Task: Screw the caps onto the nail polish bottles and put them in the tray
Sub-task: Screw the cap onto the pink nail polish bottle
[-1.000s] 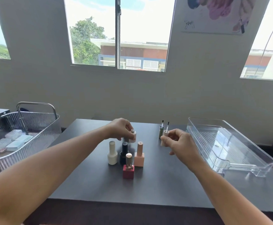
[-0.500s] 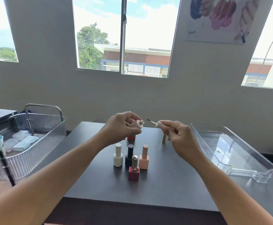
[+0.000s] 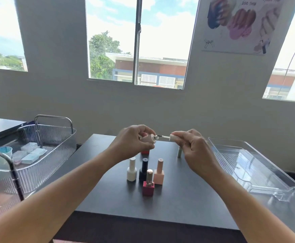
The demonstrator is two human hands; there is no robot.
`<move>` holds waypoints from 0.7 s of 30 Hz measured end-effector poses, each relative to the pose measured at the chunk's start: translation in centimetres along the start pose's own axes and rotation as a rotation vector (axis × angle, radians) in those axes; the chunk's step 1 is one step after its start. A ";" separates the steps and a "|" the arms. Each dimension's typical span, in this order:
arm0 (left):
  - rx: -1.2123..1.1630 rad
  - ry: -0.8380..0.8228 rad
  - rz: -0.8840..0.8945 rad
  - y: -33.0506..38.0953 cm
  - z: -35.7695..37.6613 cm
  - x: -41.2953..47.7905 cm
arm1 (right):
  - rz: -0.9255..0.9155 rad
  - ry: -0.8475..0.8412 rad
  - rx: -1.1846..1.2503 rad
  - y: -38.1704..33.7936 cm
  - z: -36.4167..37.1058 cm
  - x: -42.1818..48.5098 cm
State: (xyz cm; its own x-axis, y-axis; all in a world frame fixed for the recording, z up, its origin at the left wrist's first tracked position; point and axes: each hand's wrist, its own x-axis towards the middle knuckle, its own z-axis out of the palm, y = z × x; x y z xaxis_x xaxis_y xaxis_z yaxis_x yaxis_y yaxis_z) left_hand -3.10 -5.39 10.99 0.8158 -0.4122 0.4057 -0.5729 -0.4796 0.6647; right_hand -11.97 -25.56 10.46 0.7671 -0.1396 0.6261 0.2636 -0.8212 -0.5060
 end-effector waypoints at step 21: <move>0.012 0.005 0.049 0.9 0.7 -0.5 | 0.003 0.042 0.119 -1.3 0.0 -0.2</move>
State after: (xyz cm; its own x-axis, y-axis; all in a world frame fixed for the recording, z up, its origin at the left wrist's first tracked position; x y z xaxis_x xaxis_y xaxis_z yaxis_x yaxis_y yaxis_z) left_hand -4.11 -6.15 10.97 0.7873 -0.4312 0.4407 -0.6128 -0.4685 0.6364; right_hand -12.46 -24.43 11.00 0.7433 -0.1670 0.6478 0.3312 -0.7495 -0.5732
